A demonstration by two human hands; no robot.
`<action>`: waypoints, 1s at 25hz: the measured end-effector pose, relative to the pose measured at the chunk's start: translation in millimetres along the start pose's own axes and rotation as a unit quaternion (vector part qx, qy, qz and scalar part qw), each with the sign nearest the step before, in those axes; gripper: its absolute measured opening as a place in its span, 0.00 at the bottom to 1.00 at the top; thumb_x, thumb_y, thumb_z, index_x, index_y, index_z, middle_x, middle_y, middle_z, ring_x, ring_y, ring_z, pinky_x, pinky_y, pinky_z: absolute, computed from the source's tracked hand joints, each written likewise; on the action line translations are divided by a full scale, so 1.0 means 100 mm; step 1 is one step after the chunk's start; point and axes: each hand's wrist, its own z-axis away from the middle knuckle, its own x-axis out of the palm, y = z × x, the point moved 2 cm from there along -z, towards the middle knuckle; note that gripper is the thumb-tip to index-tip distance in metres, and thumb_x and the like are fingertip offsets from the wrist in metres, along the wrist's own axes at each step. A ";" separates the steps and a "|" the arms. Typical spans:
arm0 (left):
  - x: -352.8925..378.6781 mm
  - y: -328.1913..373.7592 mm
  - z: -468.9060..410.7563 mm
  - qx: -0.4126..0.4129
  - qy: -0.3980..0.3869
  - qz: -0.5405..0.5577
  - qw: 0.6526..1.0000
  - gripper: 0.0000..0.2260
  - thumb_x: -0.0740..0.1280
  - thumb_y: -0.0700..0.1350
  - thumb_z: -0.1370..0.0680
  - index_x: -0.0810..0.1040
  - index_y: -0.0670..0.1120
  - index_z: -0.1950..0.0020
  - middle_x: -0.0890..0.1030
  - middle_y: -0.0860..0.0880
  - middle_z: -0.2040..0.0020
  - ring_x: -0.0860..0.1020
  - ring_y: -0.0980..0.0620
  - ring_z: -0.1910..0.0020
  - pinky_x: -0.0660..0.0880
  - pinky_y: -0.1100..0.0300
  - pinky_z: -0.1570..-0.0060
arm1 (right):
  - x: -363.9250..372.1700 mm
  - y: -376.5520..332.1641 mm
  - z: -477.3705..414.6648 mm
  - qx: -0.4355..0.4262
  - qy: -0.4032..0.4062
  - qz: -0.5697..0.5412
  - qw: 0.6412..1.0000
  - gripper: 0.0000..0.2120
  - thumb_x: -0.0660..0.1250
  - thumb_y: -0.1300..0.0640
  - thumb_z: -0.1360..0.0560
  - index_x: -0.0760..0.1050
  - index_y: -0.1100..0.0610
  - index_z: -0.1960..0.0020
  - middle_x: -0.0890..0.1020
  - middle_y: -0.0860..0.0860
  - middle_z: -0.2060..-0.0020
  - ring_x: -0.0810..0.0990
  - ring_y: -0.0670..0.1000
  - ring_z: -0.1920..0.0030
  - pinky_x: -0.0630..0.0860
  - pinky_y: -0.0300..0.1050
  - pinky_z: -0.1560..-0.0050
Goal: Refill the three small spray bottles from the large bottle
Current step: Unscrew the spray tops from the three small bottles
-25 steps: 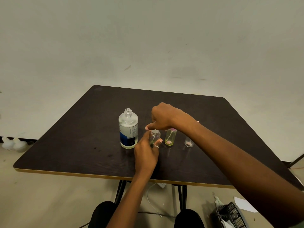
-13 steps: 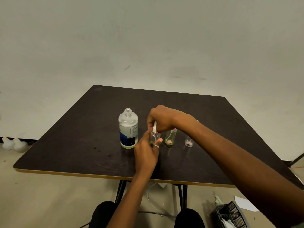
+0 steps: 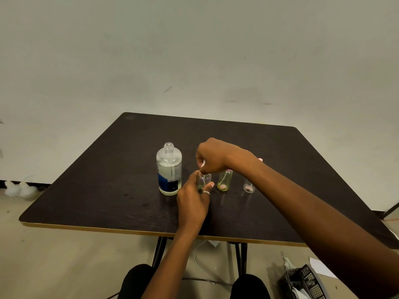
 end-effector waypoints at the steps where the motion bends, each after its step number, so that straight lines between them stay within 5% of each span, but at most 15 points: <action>1: 0.00 0.01 0.00 -0.001 -0.001 -0.001 1.000 0.19 0.72 0.47 0.23 0.76 0.48 0.33 0.82 0.55 0.46 0.79 0.59 0.50 0.68 0.75 0.56 | -0.02 0.00 0.01 -0.014 -0.009 -0.009 1.000 0.04 0.70 0.59 0.28 0.81 0.57 0.54 0.83 0.52 0.58 0.81 0.50 0.57 0.78 0.42 0.57; 5: -0.01 0.03 0.00 0.002 -0.004 -0.001 1.000 0.17 0.73 0.47 0.23 0.77 0.48 0.35 0.82 0.56 0.48 0.77 0.62 0.53 0.68 0.79 0.60 | -0.02 0.03 -0.01 -0.016 -0.018 -0.021 1.000 0.08 0.72 0.53 0.28 0.82 0.55 0.50 0.84 0.50 0.55 0.82 0.50 0.55 0.79 0.44 0.53; 9: -0.01 0.03 -0.01 0.002 -0.002 -0.007 1.000 0.15 0.73 0.46 0.24 0.78 0.48 0.38 0.84 0.52 0.49 0.76 0.63 0.55 0.68 0.79 0.62 | 0.03 0.02 -0.02 0.044 0.020 0.009 0.999 0.21 0.66 0.41 0.24 0.74 0.57 0.66 0.79 0.51 0.70 0.78 0.50 0.68 0.77 0.44 0.64; 14: -0.01 0.04 -0.01 0.006 -0.005 -0.004 1.000 0.18 0.72 0.47 0.23 0.76 0.48 0.34 0.82 0.53 0.45 0.75 0.64 0.51 0.67 0.81 0.59 | 0.03 0.00 -0.01 -0.004 -0.009 0.006 1.000 0.07 0.70 0.55 0.26 0.81 0.58 0.51 0.83 0.52 0.56 0.82 0.52 0.56 0.80 0.45 0.53; 18: -0.02 0.03 0.00 0.005 -0.008 0.000 1.000 0.19 0.73 0.46 0.23 0.76 0.48 0.33 0.79 0.57 0.47 0.75 0.64 0.49 0.67 0.81 0.59 | 0.00 0.03 0.00 -0.027 -0.026 -0.004 0.999 0.13 0.72 0.55 0.28 0.81 0.54 0.44 0.83 0.49 0.49 0.81 0.50 0.50 0.79 0.45 0.49; 21: -0.02 0.01 0.00 0.008 -0.004 0.005 1.000 0.15 0.73 0.46 0.24 0.78 0.49 0.37 0.83 0.55 0.48 0.78 0.62 0.52 0.69 0.79 0.59 | 0.01 0.07 -0.02 0.025 0.007 0.010 1.000 0.18 0.67 0.42 0.25 0.80 0.58 0.53 0.84 0.52 0.58 0.82 0.51 0.60 0.80 0.45 0.57; 25: -0.01 0.02 -0.01 0.005 -0.001 -0.002 1.000 0.16 0.73 0.47 0.24 0.77 0.49 0.36 0.84 0.52 0.48 0.78 0.60 0.54 0.68 0.79 0.60 | 0.05 0.03 0.00 0.045 0.036 0.030 0.998 0.19 0.66 0.43 0.24 0.72 0.56 0.65 0.80 0.52 0.67 0.80 0.51 0.66 0.77 0.45 0.63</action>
